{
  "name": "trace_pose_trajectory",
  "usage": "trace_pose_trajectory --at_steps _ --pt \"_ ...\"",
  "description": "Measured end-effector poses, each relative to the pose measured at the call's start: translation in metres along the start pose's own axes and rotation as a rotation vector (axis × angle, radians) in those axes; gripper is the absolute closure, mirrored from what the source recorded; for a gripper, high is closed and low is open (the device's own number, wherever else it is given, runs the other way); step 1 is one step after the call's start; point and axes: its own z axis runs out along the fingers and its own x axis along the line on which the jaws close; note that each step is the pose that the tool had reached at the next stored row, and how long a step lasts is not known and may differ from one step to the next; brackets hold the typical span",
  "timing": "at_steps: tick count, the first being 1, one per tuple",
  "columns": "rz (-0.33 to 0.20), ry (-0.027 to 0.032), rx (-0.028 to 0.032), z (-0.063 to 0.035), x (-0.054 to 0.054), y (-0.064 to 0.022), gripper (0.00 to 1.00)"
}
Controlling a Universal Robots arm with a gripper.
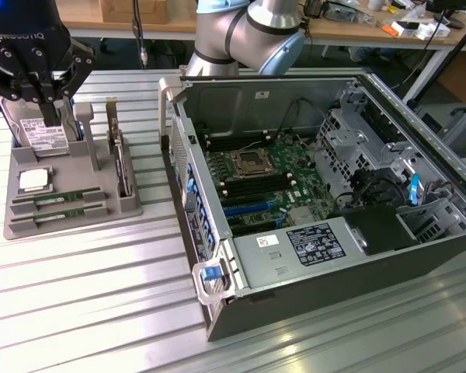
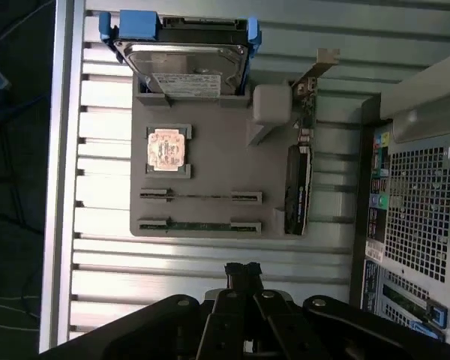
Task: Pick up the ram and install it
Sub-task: 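Pick up the ram and move it above insertion slot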
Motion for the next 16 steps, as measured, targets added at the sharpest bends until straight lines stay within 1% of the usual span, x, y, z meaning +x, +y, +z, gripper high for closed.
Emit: trace_pose_trajectory --at_steps 2,4,7,8,11,13,14,16 --pt "-0.077 0.0034 -0.0019 0.0005 0.0 0.0 0.89" --pt "-0.17 0.0074 -0.0039 0.0011 0.0 -0.0001 0.89" --pt "-0.352 0.0157 -0.007 0.0016 0.0 -0.0001 0.89" --pt "-0.396 0.0177 -0.008 0.0017 0.0 -0.0001 0.89" --pt "-0.495 0.022 -0.0104 0.002 0.0 -0.0001 0.89" --pt "-0.575 0.0255 -0.0123 0.0022 0.0001 -0.0001 0.89" --pt "-0.607 0.0268 -0.0131 0.0023 0.0001 -0.0001 0.89" --pt "-0.648 0.0287 -0.0141 0.0024 0.0 -0.0001 0.89"
